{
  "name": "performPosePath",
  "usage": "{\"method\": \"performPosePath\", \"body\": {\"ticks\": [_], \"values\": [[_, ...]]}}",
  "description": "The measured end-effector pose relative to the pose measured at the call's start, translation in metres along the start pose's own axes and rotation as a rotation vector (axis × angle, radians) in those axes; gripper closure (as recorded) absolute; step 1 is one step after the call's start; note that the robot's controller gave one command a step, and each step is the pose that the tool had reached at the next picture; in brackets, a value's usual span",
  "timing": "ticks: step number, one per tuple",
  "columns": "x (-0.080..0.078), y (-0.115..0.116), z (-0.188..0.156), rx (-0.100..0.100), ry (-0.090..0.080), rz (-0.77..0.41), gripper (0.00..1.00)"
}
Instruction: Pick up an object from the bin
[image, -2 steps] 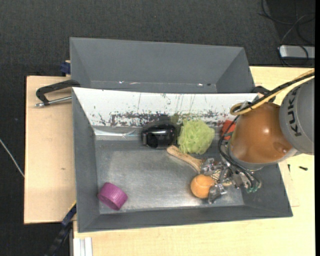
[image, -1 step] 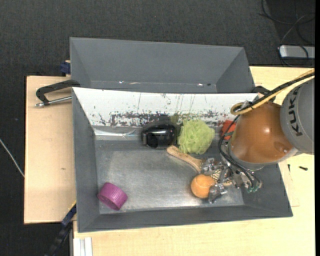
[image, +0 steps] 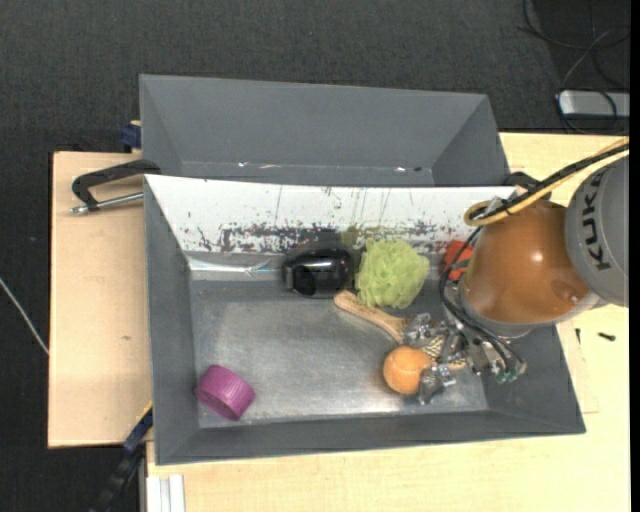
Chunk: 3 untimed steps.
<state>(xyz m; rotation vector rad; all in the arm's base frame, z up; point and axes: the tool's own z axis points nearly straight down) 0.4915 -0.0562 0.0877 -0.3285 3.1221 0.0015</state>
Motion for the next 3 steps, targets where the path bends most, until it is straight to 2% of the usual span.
{"method": "performPosePath", "body": {"ticks": [1,3], "values": [[0.001,0.001,-0.012,-0.001,0.003,-0.001,1.00],[-0.002,0.000,-0.038,0.002,-0.006,0.000,1.00]]}}
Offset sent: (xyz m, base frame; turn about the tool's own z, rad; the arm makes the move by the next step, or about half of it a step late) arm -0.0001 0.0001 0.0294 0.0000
